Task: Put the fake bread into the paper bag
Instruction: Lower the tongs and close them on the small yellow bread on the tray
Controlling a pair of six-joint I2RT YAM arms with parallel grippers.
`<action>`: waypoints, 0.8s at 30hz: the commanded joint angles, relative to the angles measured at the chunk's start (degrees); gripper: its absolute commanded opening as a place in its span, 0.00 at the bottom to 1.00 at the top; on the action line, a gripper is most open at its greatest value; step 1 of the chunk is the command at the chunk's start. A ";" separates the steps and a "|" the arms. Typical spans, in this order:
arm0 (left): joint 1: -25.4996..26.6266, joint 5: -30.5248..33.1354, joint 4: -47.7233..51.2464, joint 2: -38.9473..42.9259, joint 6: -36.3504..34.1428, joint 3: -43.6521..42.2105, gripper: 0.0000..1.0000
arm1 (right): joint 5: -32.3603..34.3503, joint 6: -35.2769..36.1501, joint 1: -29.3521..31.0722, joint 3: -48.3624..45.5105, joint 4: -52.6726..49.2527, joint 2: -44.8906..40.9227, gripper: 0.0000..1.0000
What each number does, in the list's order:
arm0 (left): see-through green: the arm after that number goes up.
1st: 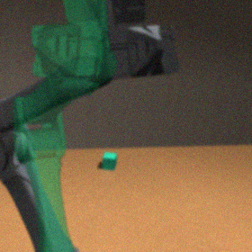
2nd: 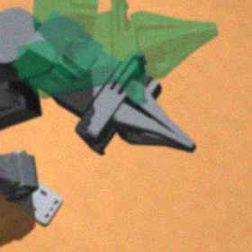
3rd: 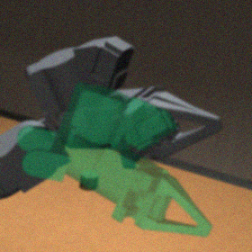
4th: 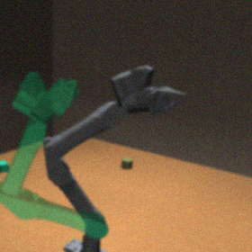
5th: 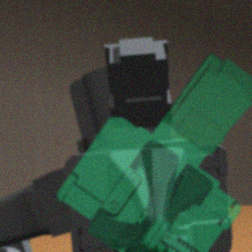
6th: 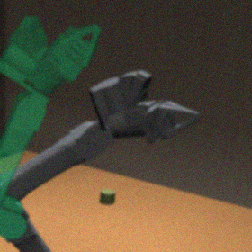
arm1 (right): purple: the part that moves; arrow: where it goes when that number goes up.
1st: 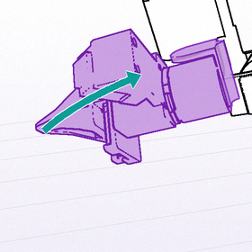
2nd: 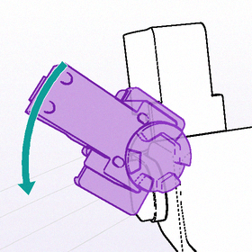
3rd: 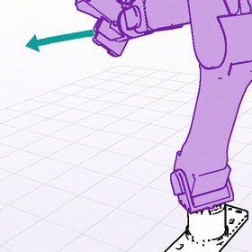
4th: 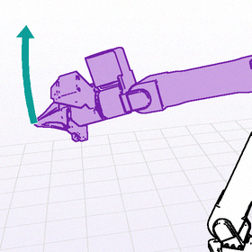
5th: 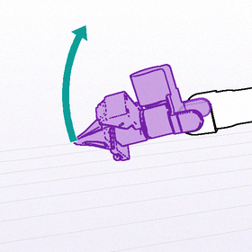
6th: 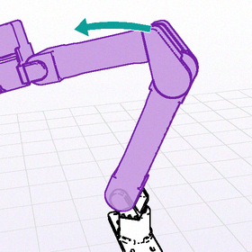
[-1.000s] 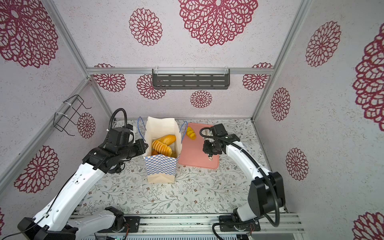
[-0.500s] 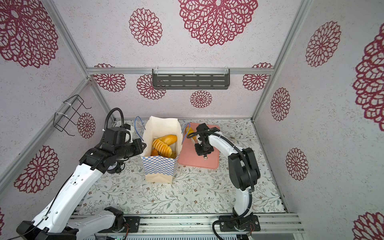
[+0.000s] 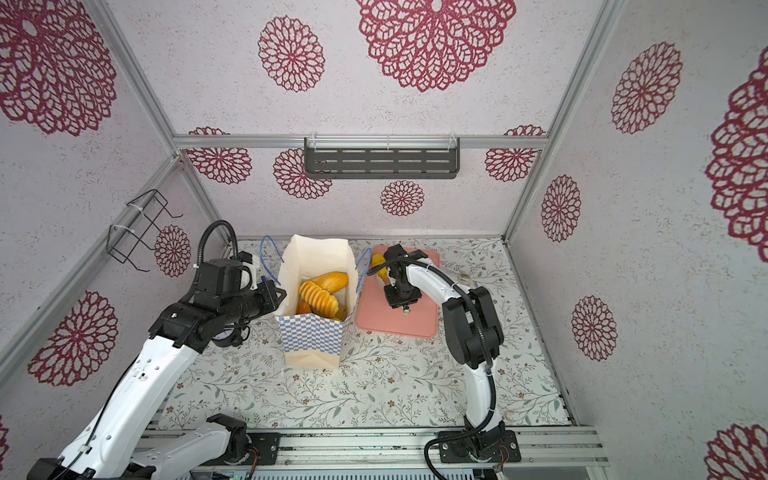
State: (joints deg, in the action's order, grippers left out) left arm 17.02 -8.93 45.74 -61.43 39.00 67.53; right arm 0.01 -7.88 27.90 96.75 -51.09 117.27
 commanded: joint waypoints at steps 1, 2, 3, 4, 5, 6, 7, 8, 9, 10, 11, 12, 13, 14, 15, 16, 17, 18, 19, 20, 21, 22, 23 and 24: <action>-0.58 -1.32 -3.34 1.22 -0.75 -0.41 0.00 | 1.66 1.15 -0.29 3.44 -1.07 0.71 0.41; -0.66 -1.35 -3.41 1.24 -0.63 -0.52 0.00 | 1.53 1.28 -0.35 4.11 -1.13 1.21 0.41; -0.72 -1.29 -3.38 1.32 -0.60 -0.63 0.00 | 1.21 1.29 -0.60 4.85 -1.25 1.73 0.41; -0.78 -1.31 -3.49 1.40 -0.51 -0.73 0.00 | 0.94 1.32 -0.72 5.42 -1.28 2.17 0.41; -0.78 -1.26 -3.58 1.50 -0.41 -0.87 0.00 | 0.57 1.47 -0.77 6.13 -1.38 2.74 0.41; -0.84 -1.25 -3.59 1.59 -0.40 -0.91 0.00 | 0.30 1.71 -0.90 6.91 -1.59 3.37 0.41; -0.91 -1.29 -3.57 1.62 -0.41 -0.91 0.00 | 0.20 1.91 -0.88 7.69 -1.87 3.99 0.41; -0.92 -1.28 -3.47 1.67 -0.41 -0.91 0.00 | 0.03 2.07 -0.83 8.53 -2.20 4.67 0.41; -1.07 -1.31 -3.43 1.71 -0.40 -0.93 0.00 | -0.12 2.22 -0.97 9.33 -2.42 5.25 0.40; -1.03 -1.33 -3.32 1.75 -0.41 -0.91 0.00 | -0.29 2.25 -0.96 9.86 -2.48 5.67 0.39; -1.06 -1.32 -3.31 1.75 -0.41 -0.91 0.00 | -0.57 2.25 -1.00 10.35 -2.54 6.09 0.38; -1.12 -1.28 -3.27 1.80 -0.37 -0.91 0.00 | -0.78 2.21 -1.06 10.83 -2.61 6.42 0.36; -1.12 -1.35 -3.28 1.82 -0.42 -0.91 0.00 | -0.82 2.25 -1.07 11.14 -2.69 6.69 0.34; -1.19 -1.22 -3.19 1.88 -0.35 -0.96 0.00 | -1.04 2.19 -1.04 11.24 -2.62 6.74 0.31; -1.20 -1.26 -3.15 1.80 -0.30 -0.98 0.00 | -1.13 2.20 -1.09 11.19 -2.53 6.66 0.28; -1.27 -1.31 -3.16 1.82 -0.32 -0.91 0.00 | -1.25 2.21 -1.05 11.10 -2.53 6.45 0.24; -1.27 -1.32 -3.14 1.80 -0.33 -0.91 0.00 | -1.37 2.16 -1.03 10.80 -2.44 6.16 0.19; -1.33 -1.28 -3.16 1.83 -0.32 -0.93 0.00 | -1.52 2.08 -1.09 10.45 -2.28 5.68 0.15; -1.29 -1.34 -3.15 1.83 -0.33 -0.91 0.00 | -1.75 2.00 -1.07 10.00 -2.19 5.17 0.14; -1.28 -1.28 -3.14 1.84 -0.33 -0.95 0.00 | -1.85 1.91 -1.07 9.42 -1.93 4.54 0.12; -1.26 -1.32 -3.27 1.80 -0.31 -0.91 0.00 | -1.93 1.74 -1.07 8.72 -1.55 3.72 0.10; -1.33 -1.33 -3.22 1.80 -0.28 -0.95 0.00 | -1.78 1.52 -1.07 8.11 -1.32 2.99 0.09; -1.29 -1.29 -3.20 1.75 -0.32 -0.91 0.00 | -1.72 1.25 -1.09 7.36 -1.01 2.06 0.08; -1.33 -1.31 -3.22 1.80 -0.22 -0.84 0.00 | -1.80 0.93 -1.10 6.55 -0.73 1.09 0.06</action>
State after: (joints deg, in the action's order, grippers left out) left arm 16.16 -9.78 45.30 -60.73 39.03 66.59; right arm -1.34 -6.09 27.03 104.29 -51.42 124.01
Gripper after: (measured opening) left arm 0.041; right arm 0.275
